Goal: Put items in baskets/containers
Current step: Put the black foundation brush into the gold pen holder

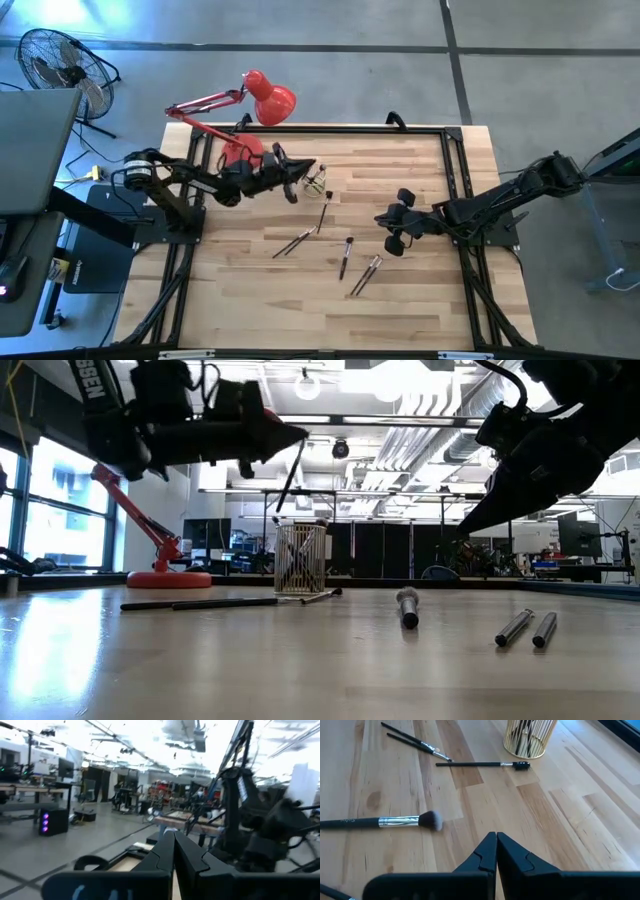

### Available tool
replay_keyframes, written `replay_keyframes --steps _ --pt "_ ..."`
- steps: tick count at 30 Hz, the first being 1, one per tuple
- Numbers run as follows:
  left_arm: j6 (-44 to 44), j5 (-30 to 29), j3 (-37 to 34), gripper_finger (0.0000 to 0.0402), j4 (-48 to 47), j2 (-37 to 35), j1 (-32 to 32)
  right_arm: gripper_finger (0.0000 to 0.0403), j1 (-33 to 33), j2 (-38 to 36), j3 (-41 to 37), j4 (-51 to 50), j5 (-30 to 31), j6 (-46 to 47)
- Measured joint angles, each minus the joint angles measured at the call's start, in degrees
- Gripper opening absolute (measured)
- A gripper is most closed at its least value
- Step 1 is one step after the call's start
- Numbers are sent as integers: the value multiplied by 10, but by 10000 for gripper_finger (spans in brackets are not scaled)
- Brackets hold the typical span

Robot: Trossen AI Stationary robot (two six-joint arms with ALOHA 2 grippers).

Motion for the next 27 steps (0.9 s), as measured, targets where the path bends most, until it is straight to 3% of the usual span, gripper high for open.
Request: replay_keyframes --steps 10,27 --pt "8 27 40 0 -92 0 27 4 0 0 0 2 6 -2" --pt "15 10 43 0 -140 2 26 6 0 0 0 2 9 -2"
